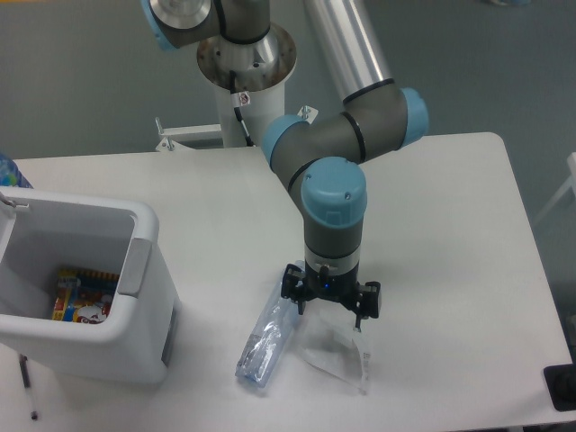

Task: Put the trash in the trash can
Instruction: 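Lower the gripper over the clear plastic bag beside the bottle, then close the gripper on the clear plastic bag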

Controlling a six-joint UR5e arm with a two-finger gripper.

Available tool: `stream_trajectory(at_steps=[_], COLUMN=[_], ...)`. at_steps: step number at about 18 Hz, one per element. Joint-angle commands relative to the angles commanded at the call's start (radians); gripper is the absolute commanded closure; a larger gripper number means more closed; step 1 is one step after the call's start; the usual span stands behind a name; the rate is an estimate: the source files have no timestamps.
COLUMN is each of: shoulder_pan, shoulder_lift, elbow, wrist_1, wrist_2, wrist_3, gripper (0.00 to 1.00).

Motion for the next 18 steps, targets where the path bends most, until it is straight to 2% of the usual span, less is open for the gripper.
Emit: stream_trajectory(at_steps=[5, 6, 9, 12, 13, 14, 15, 16, 18], shoulder_pan=[0.0, 0.0, -0.006, -0.008, -0.009, -0.018, -0.029, -0.04, -0.04], shoulder_lift=[-0.04, -0.049, -0.061, -0.074, -0.08, -0.092, -0.106, -0.109, -0.106], elbow=[0.003, 0.004, 0.009, 0.023, 0.033, 0.041, 0.053, 0.06, 0.06], wrist_1=[0.017, 0.028, 0.049, 0.048, 0.048, 0.048, 0.048, 0.048, 0.048], wrist_2=[0.035, 0.041, 0.077, 0.087, 0.094, 0.106, 0.147, 0.164, 0.161], wrist_3=[0.0, -0.002, -0.035, -0.061, -0.098, -0.124, -0.136, -0.137, -0.137], gripper=[0.01, 0.04, 0.21, 0.45, 0.57, 0.62, 0.78, 1.0, 1.0])
